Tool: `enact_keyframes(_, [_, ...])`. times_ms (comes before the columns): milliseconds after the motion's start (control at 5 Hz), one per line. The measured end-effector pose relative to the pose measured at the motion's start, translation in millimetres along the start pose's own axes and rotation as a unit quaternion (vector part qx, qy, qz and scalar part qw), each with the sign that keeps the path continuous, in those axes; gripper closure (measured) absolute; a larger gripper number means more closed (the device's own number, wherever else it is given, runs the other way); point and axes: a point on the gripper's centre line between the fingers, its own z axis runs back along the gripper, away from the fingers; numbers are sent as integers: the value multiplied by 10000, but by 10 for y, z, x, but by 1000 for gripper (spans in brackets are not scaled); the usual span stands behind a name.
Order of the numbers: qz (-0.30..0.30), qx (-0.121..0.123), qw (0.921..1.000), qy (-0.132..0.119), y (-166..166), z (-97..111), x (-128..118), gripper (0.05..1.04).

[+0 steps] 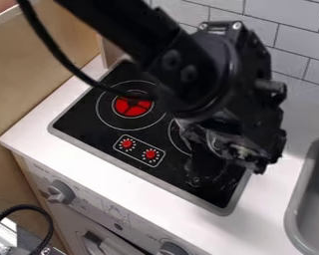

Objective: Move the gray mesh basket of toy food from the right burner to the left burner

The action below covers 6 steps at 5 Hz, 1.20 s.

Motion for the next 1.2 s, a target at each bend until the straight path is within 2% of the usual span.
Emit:
enact_keyframes(200, [32, -115, 9999, 58, -4, -41, 0, 118])
enact_keyframes(600, [72, -175, 9998, 95, 9, -74, 28, 677])
enact_keyframes(800, [59, -48, 9999, 105, 49, -52, 49, 902])
enact_keyframes(1000, [28, 147, 9999, -10, 103, -47, 85, 1010])
enact_keyframes(1200, [36, 251, 9997, -74, 61, 36, 99, 1022])
